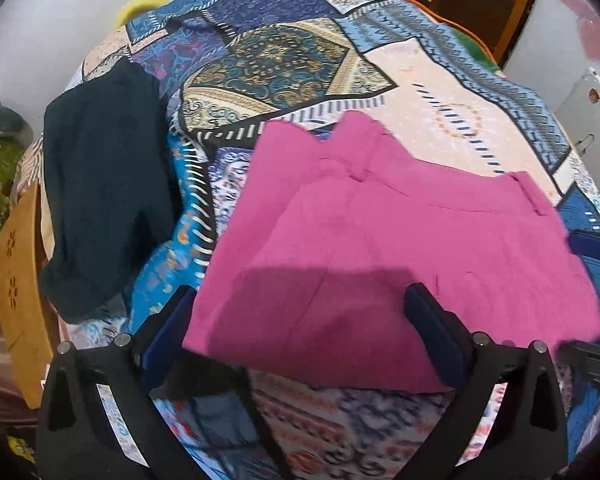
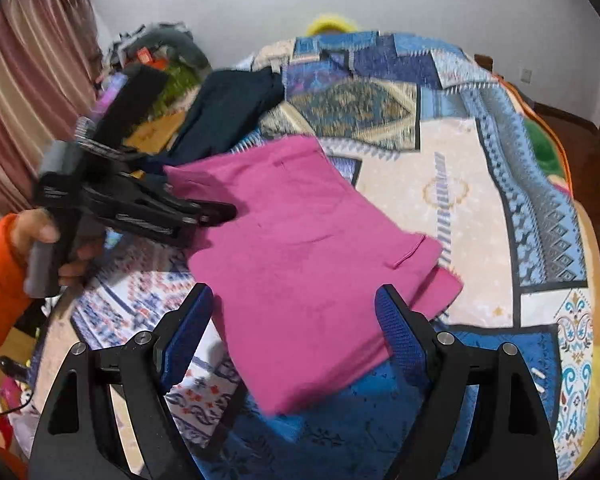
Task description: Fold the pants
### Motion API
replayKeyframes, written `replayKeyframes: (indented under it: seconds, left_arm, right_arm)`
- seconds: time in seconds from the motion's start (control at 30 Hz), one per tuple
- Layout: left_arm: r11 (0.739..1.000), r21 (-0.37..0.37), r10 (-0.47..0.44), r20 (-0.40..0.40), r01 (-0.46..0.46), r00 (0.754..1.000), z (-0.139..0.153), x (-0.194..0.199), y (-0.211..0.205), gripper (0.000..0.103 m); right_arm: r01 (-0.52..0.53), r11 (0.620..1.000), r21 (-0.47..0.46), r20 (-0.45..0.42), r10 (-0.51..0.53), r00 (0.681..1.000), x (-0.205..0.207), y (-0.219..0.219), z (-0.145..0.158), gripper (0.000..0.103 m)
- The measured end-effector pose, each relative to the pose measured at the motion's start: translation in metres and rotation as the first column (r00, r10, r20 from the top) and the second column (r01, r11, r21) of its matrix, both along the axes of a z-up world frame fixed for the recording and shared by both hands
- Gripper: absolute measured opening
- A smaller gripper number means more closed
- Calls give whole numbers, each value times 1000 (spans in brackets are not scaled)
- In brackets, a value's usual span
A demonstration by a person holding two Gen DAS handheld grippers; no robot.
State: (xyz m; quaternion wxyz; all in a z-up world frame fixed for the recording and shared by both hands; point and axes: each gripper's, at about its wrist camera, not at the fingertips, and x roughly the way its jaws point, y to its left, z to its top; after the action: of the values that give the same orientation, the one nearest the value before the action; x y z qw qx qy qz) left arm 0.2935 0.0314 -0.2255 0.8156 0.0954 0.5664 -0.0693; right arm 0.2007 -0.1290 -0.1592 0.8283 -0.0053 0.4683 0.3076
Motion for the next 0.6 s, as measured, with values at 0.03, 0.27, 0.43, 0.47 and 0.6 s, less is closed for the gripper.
replayKeyframes:
  seconds: [0.03, 0.27, 0.43, 0.47, 0.6]
  left_arm:
    - [1000, 0, 3, 5, -3, 1000, 1, -2, -4, 103]
    - [994, -104, 10, -1, -10, 1000, 3, -12, -6, 103]
    - [985, -165, 60, 11, -57, 998, 7, -22, 5, 103]
    - [983, -172, 67, 17, -63, 998, 9, -24, 8, 103]
    - [979, -183, 105, 42, -96, 994, 17, -31, 21, 103]
  right_arm:
    - [-3, 1000, -15, -11, 3, 1000, 1, -2, -4, 80]
    - [-15, 995, -98, -28, 12, 1000, 11, -24, -19, 79]
    - [5, 986, -166, -13, -7, 1000, 26, -34, -32, 78]
    - [18, 982, -187, -9, -20, 1000, 31, -34, -35, 78]
    - [41, 981, -188, -27, -47, 999, 39, -37, -39, 78]
